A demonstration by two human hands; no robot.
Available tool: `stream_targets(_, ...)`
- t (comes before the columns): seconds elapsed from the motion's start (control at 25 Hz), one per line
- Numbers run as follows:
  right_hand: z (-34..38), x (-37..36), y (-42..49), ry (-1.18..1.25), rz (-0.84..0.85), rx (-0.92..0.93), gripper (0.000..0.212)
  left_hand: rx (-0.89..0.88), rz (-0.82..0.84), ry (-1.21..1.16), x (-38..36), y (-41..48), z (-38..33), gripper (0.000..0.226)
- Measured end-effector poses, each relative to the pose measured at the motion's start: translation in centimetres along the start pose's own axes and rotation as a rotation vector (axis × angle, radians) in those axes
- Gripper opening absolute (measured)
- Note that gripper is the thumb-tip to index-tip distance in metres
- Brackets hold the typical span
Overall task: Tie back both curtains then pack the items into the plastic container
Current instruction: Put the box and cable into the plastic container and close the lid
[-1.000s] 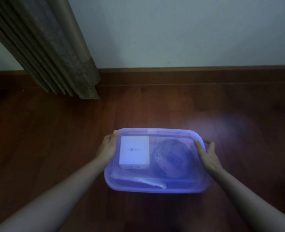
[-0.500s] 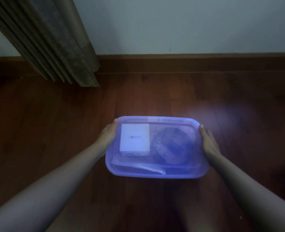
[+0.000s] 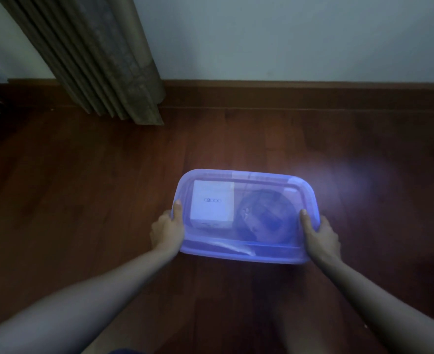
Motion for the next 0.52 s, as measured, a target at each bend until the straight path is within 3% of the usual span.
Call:
stream_targets(0.24,2.2,-0.1,-0.7,-0.014,-0.002,0.022,0.061,-0.065,-0.010,-0.023,1.9,1.1,0.0,0.062)
stream_targets(0.52,16.8,-8.1,-3.4,0.088,0.128,0.250,0.060,-0.035,-0.218,-0.083,18.4,5.0,3.2,0.063)
Point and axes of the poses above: each hand's wrist, its own y-axis towards the middle knuckle, its own x-axis out of the back of the hand, z = x × y, the point moved 9 cm from there along y, towards the middle knuckle, and after that the axes turned 7 degrees about z, right-handed, at the moved point
